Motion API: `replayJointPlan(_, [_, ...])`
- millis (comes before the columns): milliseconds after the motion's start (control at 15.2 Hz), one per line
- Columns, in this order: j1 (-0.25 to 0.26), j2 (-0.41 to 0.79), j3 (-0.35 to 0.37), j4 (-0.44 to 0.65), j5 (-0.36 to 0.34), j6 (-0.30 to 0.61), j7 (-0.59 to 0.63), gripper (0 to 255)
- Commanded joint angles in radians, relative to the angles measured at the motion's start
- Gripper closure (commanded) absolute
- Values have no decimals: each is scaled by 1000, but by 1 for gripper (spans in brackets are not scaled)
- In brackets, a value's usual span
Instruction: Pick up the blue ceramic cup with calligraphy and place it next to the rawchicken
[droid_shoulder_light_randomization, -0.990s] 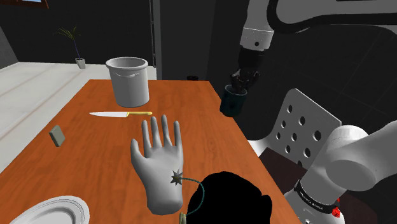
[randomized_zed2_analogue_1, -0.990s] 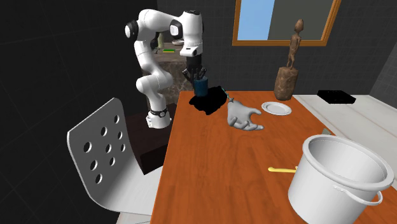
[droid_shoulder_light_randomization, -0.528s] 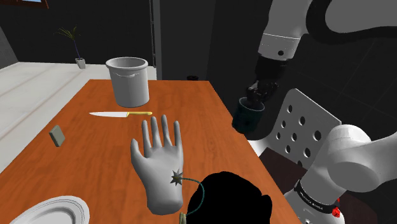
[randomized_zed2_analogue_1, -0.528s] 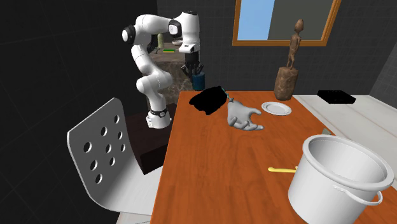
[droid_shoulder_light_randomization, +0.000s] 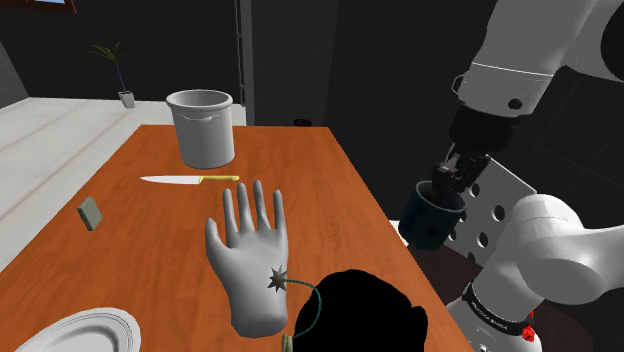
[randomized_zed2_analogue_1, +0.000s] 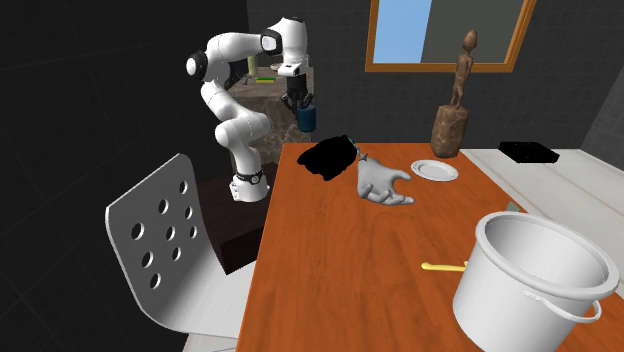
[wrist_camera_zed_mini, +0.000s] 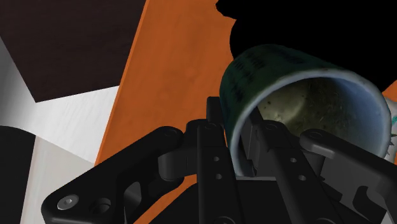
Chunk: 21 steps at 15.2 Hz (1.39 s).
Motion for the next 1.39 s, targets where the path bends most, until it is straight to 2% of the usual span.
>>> replayJointPlan(0, [23,-51,27,-11,34,-34,39,255])
replayJointPlan(726, [139,-257,207,31,261,-224,293,255])
replayJointPlan(1188, [177,-318,321,123,420,-310,466,255])
replayJointPlan(1320, [185,-337,334,94,433,-298,464,255])
